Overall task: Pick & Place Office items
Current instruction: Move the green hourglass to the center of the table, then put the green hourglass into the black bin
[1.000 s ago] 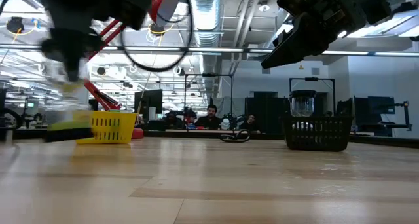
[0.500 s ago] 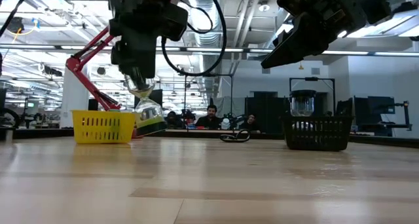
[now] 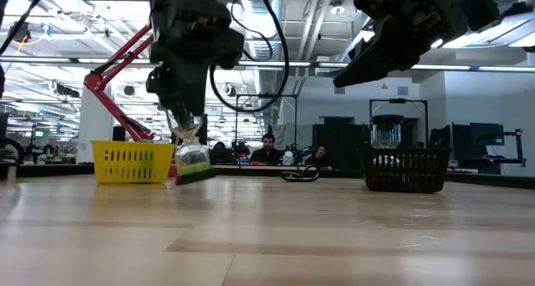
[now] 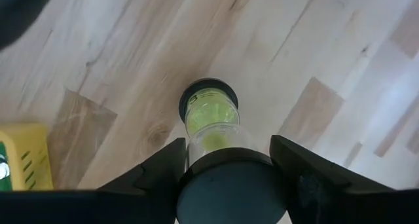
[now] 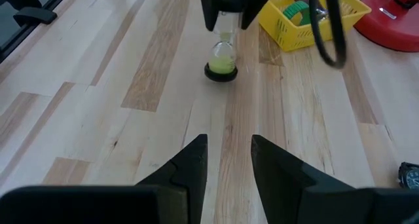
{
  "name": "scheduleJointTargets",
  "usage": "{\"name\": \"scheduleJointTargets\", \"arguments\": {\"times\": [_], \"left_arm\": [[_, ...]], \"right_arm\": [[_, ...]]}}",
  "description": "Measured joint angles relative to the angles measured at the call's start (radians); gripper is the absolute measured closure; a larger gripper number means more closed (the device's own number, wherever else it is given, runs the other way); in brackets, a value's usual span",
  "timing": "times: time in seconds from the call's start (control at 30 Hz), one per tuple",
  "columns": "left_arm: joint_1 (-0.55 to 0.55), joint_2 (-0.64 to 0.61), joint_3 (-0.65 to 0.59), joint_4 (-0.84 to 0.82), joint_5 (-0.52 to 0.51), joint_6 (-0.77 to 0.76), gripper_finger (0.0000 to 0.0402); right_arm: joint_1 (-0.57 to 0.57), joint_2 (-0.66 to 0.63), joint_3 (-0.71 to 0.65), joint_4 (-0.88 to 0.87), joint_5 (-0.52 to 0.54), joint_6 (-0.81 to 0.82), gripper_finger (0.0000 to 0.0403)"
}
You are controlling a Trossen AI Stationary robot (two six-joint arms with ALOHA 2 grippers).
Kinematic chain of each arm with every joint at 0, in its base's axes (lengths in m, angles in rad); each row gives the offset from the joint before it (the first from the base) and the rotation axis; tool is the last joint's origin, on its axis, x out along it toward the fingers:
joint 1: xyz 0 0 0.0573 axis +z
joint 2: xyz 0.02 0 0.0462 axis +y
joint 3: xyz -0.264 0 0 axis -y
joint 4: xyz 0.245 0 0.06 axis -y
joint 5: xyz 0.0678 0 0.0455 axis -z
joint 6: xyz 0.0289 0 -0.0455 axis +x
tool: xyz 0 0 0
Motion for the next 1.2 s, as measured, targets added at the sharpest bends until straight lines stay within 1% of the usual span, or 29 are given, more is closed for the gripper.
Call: {"name": "scheduleJointTargets", "arguments": {"times": [0.17,0.4,0.83,1.07,1.2], "left_arm": [[0.006,0.015,0.001,0.001,0.002,0.023,0.0201],[0.010,0.012,0.000,0.002,-0.008,0.027,0.0169],[0.040,0.010,0.000,0.016,-0.001,0.027,0.0162],[0.039,-0.063,-0.001,0.014,-0.002,0.033,0.0161],[0.039,-0.139,-0.001,0.007,-0.044,0.037,0.0160]], "right_arm": [[0.000,0.000,0.000,0.003,0.000,0.000,0.0294],[0.000,0.000,0.000,0.003,0.000,0.000,0.0294],[0.001,0.000,0.000,0.003,0.000,0.009,0.0294],[0.001,0.000,0.000,0.003,0.000,0.009,0.0294],[0.001,0.000,0.000,0.003,0.000,0.009,0.0294]]}}
